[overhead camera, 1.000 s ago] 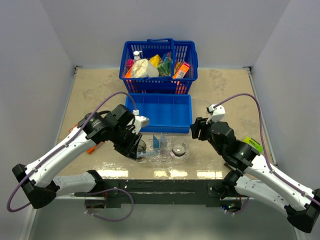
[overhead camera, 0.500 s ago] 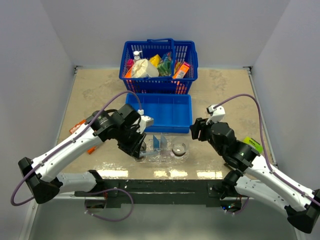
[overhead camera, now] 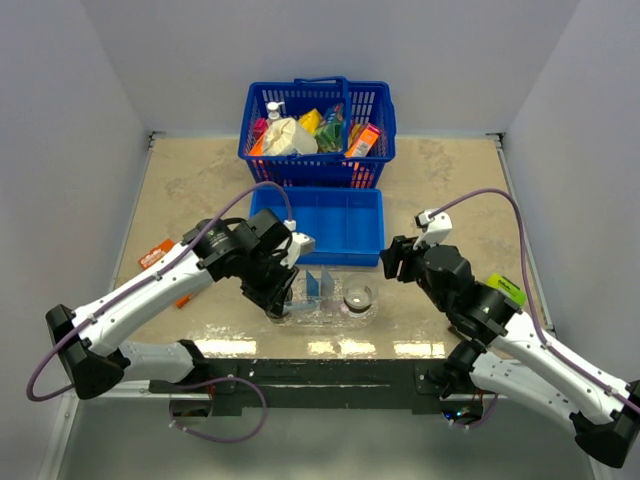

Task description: Prepare toiletry sets of a toothbrush and toothpaste on the tray

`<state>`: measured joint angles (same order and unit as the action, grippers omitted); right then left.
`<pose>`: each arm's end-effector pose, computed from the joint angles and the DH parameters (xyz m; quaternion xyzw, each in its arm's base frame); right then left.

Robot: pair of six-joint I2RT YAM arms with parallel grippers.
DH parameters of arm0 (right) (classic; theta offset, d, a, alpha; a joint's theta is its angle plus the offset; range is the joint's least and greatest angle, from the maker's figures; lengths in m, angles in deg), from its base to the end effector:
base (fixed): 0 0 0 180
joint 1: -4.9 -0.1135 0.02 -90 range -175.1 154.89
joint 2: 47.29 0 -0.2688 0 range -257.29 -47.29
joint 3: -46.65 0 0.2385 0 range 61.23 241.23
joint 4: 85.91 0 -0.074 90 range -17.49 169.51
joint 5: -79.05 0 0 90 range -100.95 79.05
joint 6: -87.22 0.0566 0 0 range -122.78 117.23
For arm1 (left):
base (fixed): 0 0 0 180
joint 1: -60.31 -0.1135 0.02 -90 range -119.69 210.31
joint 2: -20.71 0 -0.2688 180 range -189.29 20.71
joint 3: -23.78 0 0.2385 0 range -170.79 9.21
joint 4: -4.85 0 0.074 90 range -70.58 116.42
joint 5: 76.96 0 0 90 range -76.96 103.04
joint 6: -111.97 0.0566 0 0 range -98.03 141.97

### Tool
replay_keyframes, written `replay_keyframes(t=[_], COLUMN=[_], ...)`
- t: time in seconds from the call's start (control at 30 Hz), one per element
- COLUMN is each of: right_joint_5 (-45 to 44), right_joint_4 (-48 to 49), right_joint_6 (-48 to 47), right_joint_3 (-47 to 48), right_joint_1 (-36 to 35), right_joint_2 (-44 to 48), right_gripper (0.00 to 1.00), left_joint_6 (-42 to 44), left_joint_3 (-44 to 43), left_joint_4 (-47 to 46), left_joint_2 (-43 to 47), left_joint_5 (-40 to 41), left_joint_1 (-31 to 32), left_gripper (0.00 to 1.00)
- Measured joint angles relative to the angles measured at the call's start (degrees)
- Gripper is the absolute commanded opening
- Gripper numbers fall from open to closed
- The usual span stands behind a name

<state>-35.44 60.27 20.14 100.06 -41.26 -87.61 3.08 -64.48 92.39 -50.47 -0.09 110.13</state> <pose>0.1310 0.1026 0.2970 -0.0439 0.8119 0.1712 0.5565 0.1221 -0.1645 0.3163 0.2798 0.9384 -0.1882 0.0756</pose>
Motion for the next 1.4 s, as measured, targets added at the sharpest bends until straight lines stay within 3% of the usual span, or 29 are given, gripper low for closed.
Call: replay_keyframes(t=[1.4], right_joint_5=[0.2], right_joint_4=[0.4], right_joint_6=[0.0], right_joint_3=[-1.8], right_joint_1=[0.0], right_joint_2=[1.1], right_gripper=[0.60], left_joint_6=[0.0], left_joint_3=[-2.7], left_joint_4=[0.0], left_joint_2=[-7.2], left_joint_5=[5.9], left_joint_1=[4.0], left_gripper=[0.00])
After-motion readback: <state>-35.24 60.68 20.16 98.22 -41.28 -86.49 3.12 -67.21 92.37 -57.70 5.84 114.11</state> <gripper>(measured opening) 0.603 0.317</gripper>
